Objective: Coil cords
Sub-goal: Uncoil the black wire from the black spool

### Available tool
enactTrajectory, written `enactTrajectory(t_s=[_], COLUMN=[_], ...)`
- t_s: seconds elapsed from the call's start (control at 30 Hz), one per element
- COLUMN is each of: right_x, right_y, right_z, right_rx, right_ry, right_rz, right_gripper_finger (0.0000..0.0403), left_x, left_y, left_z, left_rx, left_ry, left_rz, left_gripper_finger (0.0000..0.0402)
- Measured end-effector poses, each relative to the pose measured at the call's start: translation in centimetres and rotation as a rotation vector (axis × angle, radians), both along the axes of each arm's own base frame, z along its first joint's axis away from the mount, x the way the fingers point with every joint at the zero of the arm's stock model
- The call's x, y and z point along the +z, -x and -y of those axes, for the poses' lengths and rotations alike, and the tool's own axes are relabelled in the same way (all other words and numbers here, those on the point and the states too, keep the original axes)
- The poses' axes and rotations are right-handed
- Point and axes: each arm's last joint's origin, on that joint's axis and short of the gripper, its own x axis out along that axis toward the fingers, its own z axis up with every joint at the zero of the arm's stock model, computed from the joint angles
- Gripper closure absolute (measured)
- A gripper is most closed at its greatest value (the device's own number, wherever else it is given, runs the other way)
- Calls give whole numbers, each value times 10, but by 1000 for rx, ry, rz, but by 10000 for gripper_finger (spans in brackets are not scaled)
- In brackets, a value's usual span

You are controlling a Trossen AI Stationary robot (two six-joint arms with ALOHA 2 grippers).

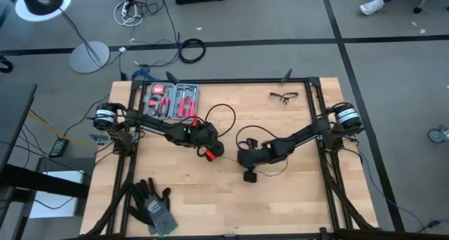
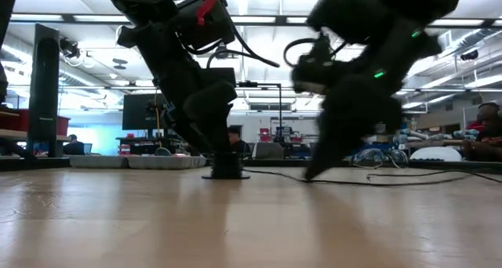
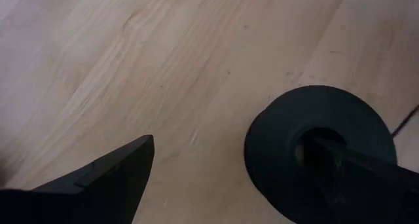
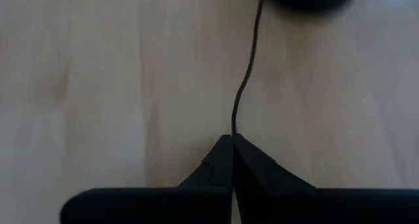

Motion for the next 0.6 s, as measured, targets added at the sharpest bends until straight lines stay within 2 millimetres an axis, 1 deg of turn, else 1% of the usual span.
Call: enactTrajectory(t_s=[0.1, 0.2, 0.33, 0.4, 0.43, 0.5, 0.6], right_x=[14, 35, 52, 60, 63, 67, 71], right_y=[21, 44, 81, 95, 99, 99, 85], right_z=[-7, -12, -16, -18, -19, -20, -24], right_rx=[14, -3, -80, -133, -153, -189, -202], right_ry=[-8, -22, -37, -43, -35, -6, 31], right_rz=[-107, -182, -365, -408, -411, -343, -156], right_gripper_finger=[400, 401, 401, 401, 402, 401, 395], left_x=[0, 0, -1, -1, -1, -1, -1], left_y=[0, 1, 1, 1, 1, 1, 1], left_z=[0, -2, -4, -4, -4, -4, -4], left_rx=[1, 7, 13, 13, 13, 13, 13], left_ry=[-1, -2, -2, -2, -2, -2, -2], left_rz=[-1, -6, -16, -16, -16, -16, -15], left_gripper_finger=[2, 2, 2, 2, 2, 2, 2])
